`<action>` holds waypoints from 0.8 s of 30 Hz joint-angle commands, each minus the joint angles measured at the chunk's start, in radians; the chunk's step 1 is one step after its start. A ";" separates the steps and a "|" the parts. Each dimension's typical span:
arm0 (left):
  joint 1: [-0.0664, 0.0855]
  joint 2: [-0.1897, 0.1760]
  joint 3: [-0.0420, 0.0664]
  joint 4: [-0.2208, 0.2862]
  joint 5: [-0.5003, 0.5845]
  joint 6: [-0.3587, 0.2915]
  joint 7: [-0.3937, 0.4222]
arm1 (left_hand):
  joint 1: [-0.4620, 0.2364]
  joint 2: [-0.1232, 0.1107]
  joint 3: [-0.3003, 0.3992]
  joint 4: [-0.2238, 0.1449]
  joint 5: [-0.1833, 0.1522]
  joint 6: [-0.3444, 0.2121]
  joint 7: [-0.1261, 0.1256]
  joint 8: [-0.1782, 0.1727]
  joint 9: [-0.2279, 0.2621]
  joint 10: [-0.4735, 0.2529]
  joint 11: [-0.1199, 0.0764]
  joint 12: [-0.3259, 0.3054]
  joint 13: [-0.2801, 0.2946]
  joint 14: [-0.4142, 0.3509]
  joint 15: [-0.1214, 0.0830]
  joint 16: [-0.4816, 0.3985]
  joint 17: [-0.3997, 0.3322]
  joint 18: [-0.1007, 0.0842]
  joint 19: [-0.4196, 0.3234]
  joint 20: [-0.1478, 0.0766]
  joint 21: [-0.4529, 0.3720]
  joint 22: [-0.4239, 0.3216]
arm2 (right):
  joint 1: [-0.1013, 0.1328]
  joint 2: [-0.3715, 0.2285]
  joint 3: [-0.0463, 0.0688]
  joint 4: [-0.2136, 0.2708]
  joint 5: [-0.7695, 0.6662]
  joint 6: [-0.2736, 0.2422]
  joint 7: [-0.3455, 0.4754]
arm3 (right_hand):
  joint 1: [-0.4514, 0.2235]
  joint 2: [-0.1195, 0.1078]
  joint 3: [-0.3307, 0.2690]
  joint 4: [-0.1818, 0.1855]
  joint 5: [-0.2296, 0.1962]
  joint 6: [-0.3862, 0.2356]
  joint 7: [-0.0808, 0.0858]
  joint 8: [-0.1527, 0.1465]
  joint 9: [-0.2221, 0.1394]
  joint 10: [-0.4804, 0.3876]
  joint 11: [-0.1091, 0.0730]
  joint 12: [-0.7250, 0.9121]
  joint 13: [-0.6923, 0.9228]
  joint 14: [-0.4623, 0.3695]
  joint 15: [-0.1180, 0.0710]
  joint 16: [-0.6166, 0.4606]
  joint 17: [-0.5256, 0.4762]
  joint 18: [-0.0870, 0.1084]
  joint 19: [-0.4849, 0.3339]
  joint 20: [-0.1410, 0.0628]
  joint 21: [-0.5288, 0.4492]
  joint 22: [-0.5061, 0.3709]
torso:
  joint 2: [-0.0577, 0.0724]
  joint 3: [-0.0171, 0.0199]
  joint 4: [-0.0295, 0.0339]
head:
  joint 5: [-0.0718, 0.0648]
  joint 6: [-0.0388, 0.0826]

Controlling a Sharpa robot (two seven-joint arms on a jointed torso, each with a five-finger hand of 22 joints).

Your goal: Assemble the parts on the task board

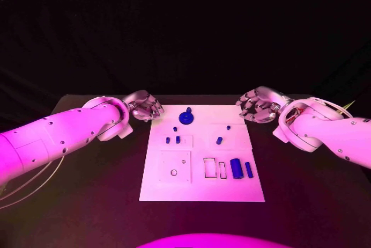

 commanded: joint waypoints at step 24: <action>-0.013 -0.154 0.004 0.231 0.846 0.076 0.285 | -0.059 0.006 -0.081 0.058 -0.005 -0.039 0.019 0.054 0.000 -0.077 0.015 -0.025 -0.023 -0.133 0.024 -0.181 -0.098 0.014 -0.049 0.030 -0.160 -0.104 | -0.083 0.098 -0.009 -0.052 -0.459 0.040 -0.070 | -0.031 -0.011 0.077 -0.056 -0.071 0.113 0.006 0.018 -0.010 -0.008 0.000 -0.151 -0.163 0.039 0.009 0.082 0.088 -0.009 0.051 -0.006 0.122 0.096 | 0.003 -0.0030 0.0030 | -0.060 0.022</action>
